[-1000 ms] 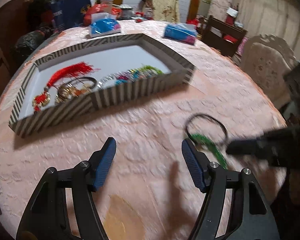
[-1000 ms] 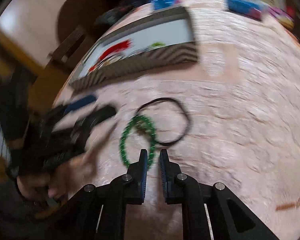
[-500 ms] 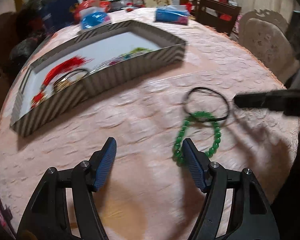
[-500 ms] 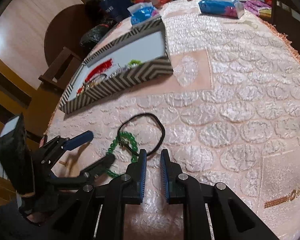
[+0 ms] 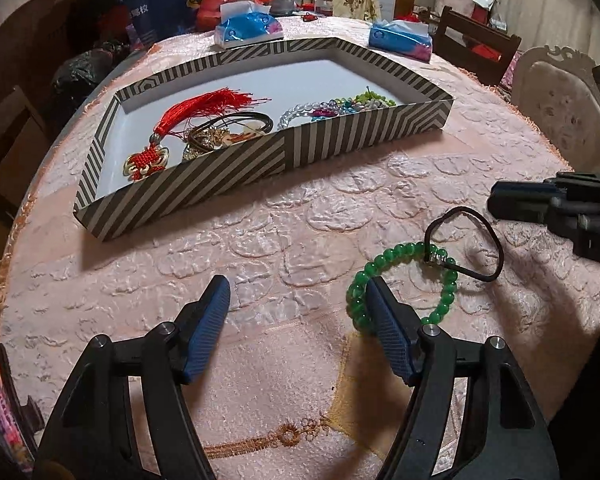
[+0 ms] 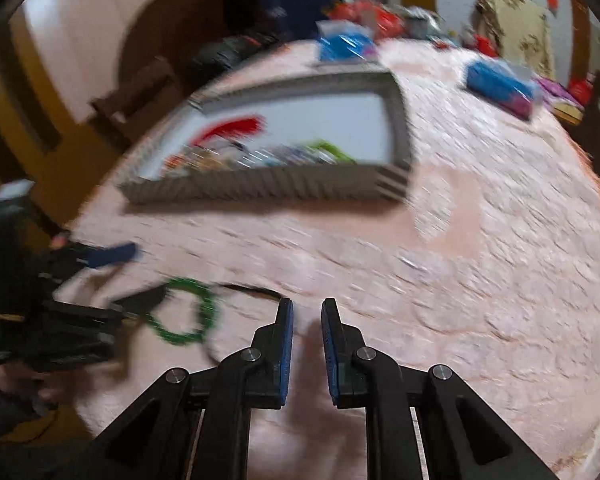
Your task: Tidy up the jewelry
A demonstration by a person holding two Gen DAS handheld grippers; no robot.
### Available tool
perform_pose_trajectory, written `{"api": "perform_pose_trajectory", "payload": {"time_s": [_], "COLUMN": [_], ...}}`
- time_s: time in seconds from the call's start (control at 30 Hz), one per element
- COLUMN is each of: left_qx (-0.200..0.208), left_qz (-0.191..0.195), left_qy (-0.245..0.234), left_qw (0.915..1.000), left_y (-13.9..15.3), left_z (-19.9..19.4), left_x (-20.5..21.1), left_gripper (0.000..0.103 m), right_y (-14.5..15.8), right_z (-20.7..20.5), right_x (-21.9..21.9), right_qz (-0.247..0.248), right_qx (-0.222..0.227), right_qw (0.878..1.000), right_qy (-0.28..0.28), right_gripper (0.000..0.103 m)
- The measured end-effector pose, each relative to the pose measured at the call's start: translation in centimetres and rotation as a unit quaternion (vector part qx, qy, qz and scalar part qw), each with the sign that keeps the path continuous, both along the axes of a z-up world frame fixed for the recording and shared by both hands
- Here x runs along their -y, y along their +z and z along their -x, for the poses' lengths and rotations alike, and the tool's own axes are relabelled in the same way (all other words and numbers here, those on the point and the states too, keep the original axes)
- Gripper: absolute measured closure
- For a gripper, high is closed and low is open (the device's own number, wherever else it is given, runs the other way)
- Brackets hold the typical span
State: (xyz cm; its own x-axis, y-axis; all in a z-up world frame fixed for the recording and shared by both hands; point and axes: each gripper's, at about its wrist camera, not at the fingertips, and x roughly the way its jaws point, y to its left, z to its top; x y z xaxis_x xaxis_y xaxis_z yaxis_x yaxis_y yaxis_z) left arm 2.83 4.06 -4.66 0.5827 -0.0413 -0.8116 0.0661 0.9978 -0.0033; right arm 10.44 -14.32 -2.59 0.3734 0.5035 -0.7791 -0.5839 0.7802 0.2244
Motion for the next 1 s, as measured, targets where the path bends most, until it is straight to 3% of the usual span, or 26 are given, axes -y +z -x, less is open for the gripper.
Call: {"api": "perform_pose_trajectory", "payload": {"time_s": [0.07,0.2,0.23,0.4,0.53,0.6,0.67,0.77,0.87,0.97,1.0], "left_qx": [0.001,0.004,0.004,0.006,0.007,0.007,0.016,0.033,0.015,0.017,0.018], "left_qz": [0.002,0.0,0.0,0.0,-0.002,0.018,0.039,0.041,0.053,0.053,0.051], "left_qy": [0.002,0.004,0.006,0.016,0.022,0.016,-0.006,-0.049,-0.068,-0.063,-0.061], "left_qw": [1.0,1.0,1.0,0.9999,0.9997,0.9997,0.9991,0.9974,0.9962,0.9964,0.9967], "left_y": [0.0,0.0,-0.1,-0.1,-0.1,0.2,0.7,1.3,0.5,0.2,0.2], "left_z": [0.0,0.0,0.0,-0.2,-0.7,-0.5,0.0,0.7,0.1,-0.2,-0.1], "left_x": [0.0,-0.2,-0.3,-0.9,-1.3,-1.6,-1.3,0.2,1.0,1.0,1.0], "left_gripper": [0.032,0.029,0.028,0.025,0.025,0.025,0.025,0.025,0.038,0.043,0.051], "right_y": [-0.8,-1.6,-1.5,-1.2,-0.8,-0.7,0.0,0.8,1.6,1.8,1.9], "right_z": [0.5,1.3,1.0,-1.7,-3.2,-3.3,-3.0,-2.0,-1.3,-1.2,-1.1], "right_x": [-1.4,-2.6,-2.2,2.3,5.6,6.3,6.8,7.2,7.2,6.4,6.3], "right_qz": [0.046,0.128,0.142,0.165,0.14,0.116,0.09,0.052,0.03,0.021,0.019], "right_qx": [0.016,0.067,0.074,0.057,0.02,0.004,0.003,0.016,0.029,0.036,0.039], "right_qw": [0.999,0.989,0.987,0.976,0.972,0.974,0.976,0.977,0.977,0.978,0.978], "right_qy": [0.013,0.01,-0.007,-0.126,-0.189,-0.195,-0.2,-0.205,-0.209,-0.205,-0.204], "right_gripper": [0.067,0.061,0.056,0.056,0.056,0.056,0.056,0.056,0.056,0.056,0.056]}}
